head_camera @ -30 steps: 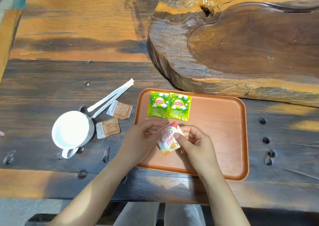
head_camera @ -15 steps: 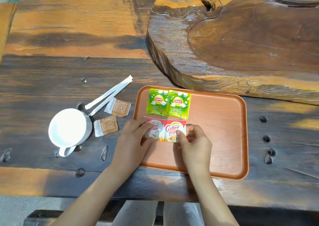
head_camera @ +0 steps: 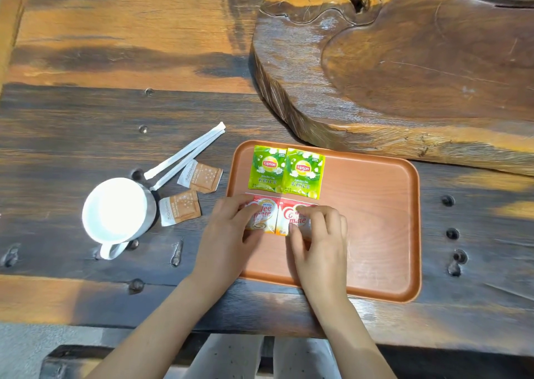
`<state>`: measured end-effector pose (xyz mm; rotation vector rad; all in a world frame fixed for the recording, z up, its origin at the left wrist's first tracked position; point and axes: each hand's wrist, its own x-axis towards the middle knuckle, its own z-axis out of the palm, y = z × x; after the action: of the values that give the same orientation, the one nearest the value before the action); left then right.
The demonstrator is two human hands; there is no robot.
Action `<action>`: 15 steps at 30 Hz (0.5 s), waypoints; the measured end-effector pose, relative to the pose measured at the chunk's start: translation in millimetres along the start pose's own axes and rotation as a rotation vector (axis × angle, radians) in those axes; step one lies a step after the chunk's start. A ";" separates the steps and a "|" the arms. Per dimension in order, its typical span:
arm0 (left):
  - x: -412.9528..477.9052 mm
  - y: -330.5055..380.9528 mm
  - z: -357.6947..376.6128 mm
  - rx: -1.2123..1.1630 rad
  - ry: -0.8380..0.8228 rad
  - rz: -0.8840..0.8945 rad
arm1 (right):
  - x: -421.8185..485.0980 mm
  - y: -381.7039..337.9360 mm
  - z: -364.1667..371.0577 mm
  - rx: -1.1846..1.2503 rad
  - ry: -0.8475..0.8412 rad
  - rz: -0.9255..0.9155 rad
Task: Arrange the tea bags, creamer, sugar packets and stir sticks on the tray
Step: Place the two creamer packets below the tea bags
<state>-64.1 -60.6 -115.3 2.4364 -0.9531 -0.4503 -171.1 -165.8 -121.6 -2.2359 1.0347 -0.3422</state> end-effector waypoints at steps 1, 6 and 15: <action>0.0 -0.1 0.1 0.002 0.000 0.003 | -0.8 0.8 1.3 -0.010 -0.009 -0.013; -0.5 -0.7 0.0 -0.004 -0.008 -0.002 | 2.7 2.5 4.9 -0.020 -0.011 -0.022; -1.0 0.1 -1.3 -0.026 0.001 0.014 | 1.6 2.5 1.5 -0.053 -0.036 -0.025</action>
<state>-64.2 -59.5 -114.0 2.4053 -0.9569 -0.4534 -170.8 -167.6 -124.4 -2.2955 1.0081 -0.2875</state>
